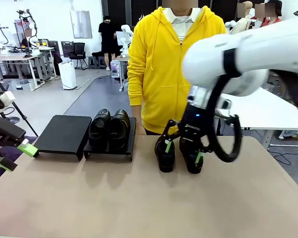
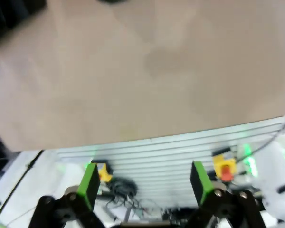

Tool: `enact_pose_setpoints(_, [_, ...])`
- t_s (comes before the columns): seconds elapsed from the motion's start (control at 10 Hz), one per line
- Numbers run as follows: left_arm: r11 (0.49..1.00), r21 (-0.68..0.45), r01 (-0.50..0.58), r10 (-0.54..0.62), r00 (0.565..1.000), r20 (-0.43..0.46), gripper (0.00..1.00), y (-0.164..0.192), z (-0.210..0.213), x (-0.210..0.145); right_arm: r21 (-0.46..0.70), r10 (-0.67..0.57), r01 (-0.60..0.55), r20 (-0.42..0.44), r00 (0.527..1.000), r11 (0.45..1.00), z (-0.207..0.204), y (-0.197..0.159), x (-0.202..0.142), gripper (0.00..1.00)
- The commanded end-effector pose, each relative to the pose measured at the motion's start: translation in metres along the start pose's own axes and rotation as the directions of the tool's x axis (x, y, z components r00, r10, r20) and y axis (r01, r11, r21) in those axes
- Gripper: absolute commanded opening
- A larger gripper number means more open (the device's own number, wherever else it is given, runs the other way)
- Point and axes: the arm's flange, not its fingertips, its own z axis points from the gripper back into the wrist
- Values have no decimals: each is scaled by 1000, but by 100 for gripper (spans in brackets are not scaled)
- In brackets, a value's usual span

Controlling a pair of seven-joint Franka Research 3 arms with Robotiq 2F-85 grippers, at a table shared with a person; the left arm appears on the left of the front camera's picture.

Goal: Organize the shoes by placing them on the stand.
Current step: Pick up one Shoe and place it in the middle of the table.

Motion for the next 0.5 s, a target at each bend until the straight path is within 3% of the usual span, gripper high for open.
enact_pose_setpoints(0.0, [1000, -18, -8, 8, 1000, 3, 100, -1, 2, 2, 41, 80, -80, -16, 997, 996, 29, -16, 10, 100])
enact_pose_setpoints(0.1, [1000, -18, -8, 8, 1000, 3, 100, -1, 2, 2, 0, 0, 0, 0, 1000, 1000, 0, 0, 0, 100])
enact_pose_setpoints(0.4, [1000, -18, -8, 8, 1000, 3, 100, -1, 2, 2, 1, 17, -17, -15, 1000, 1000, 2, 1, 13, 100])
